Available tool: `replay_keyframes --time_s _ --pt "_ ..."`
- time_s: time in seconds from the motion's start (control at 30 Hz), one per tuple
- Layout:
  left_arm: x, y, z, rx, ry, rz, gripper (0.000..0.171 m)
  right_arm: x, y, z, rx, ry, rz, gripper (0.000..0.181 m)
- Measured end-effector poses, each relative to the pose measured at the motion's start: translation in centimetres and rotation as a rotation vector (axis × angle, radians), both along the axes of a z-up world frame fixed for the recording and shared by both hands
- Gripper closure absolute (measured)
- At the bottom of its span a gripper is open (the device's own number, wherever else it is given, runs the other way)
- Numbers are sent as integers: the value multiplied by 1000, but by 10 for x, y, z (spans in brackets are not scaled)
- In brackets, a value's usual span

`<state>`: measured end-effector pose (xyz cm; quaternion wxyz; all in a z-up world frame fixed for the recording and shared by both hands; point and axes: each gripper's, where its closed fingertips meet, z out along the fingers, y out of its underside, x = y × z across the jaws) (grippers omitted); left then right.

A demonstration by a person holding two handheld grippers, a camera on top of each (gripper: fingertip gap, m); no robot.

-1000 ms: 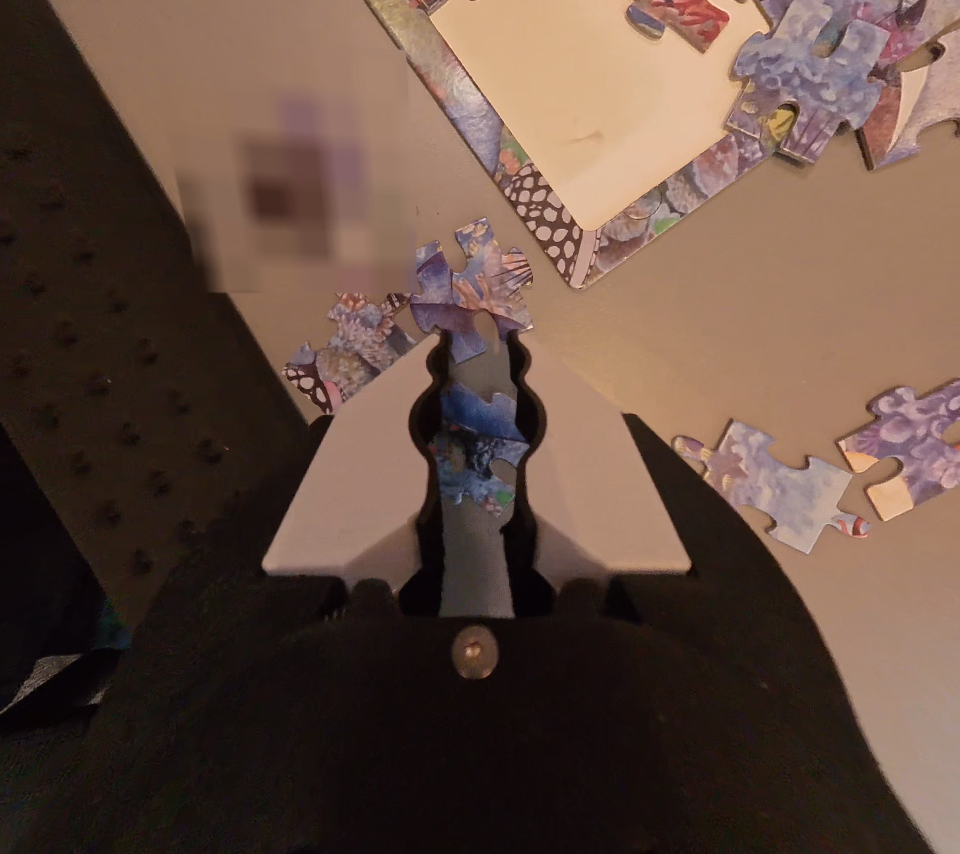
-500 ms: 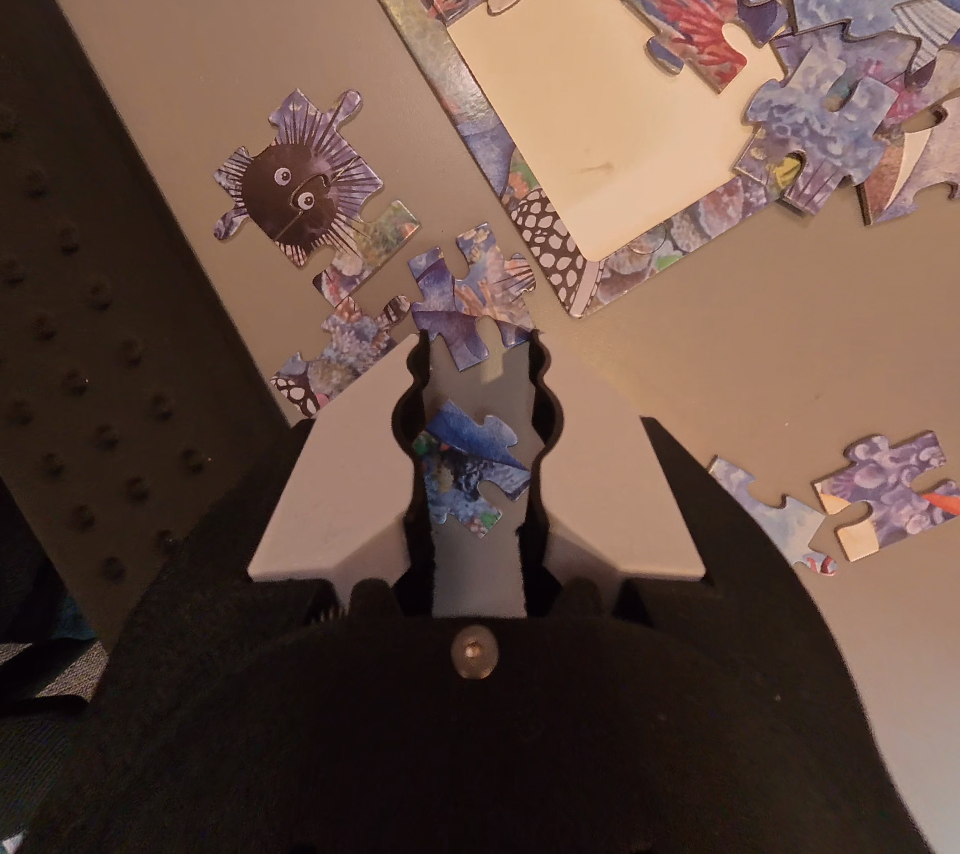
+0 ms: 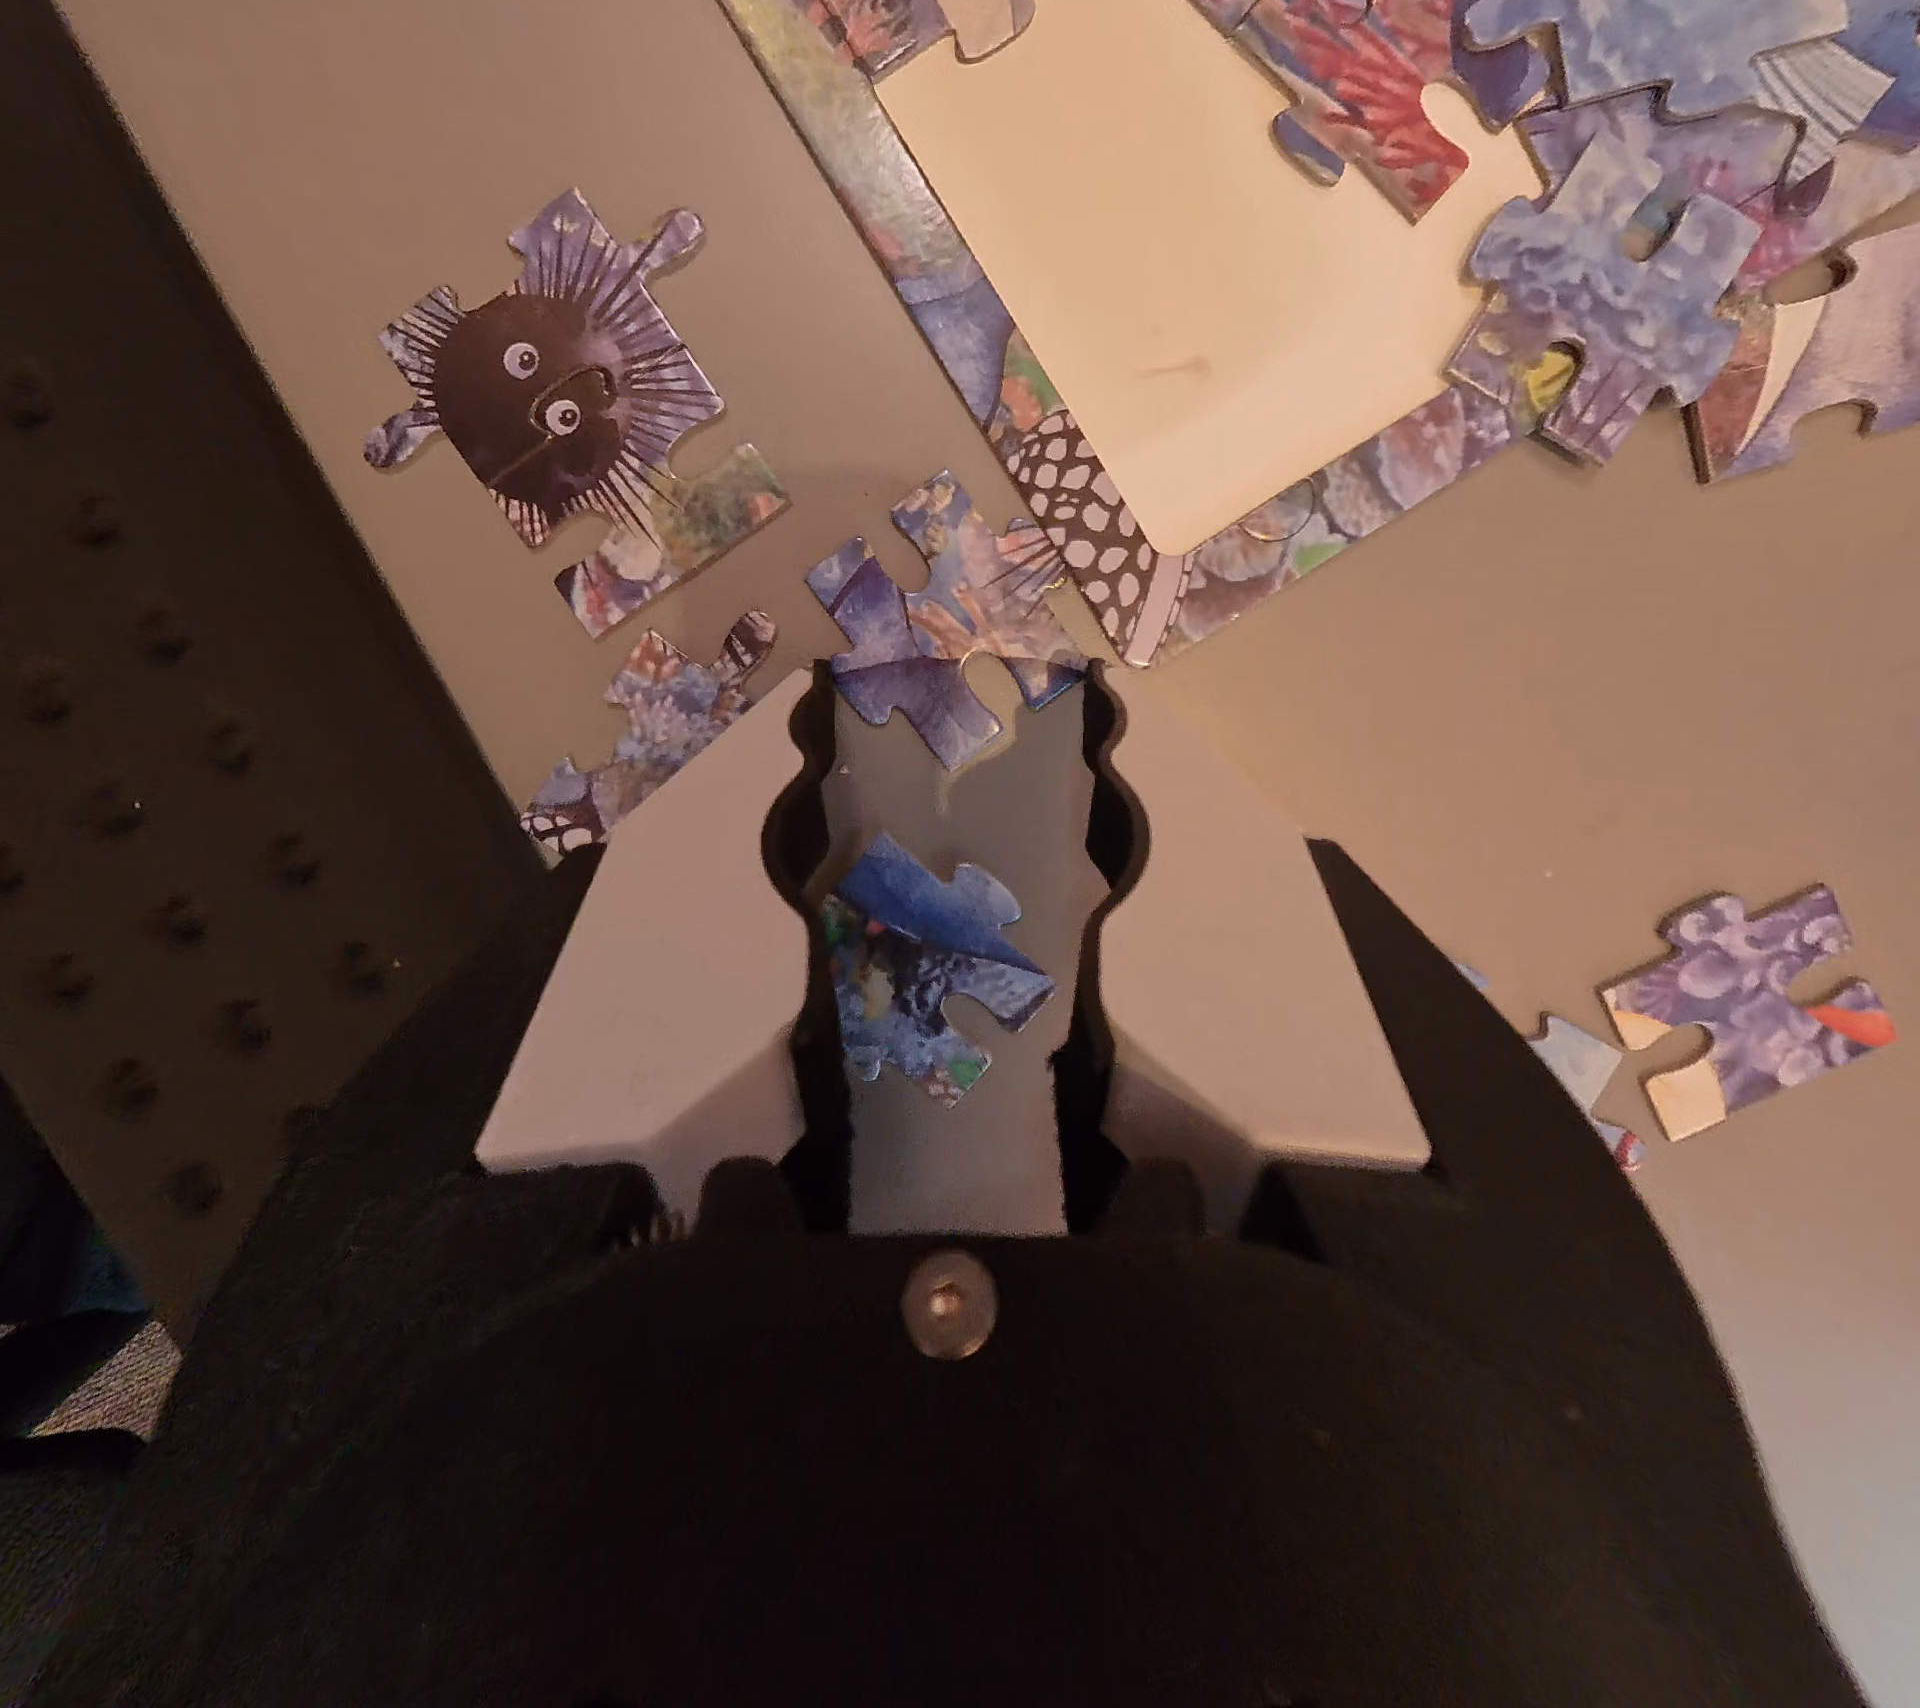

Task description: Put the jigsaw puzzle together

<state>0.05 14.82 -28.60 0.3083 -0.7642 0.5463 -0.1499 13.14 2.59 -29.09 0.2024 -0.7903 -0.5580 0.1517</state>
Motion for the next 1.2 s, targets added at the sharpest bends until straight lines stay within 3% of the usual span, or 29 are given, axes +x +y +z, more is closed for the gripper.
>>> replay_keyframes --time_s 0.73,1.2 --pt "-34 28 1 46 30 142 62 17 -14 1 -51 -61 -7 152" --pt "-34 26 3 59 40 132 64 14 -16 1 -37 -39 -7 160"
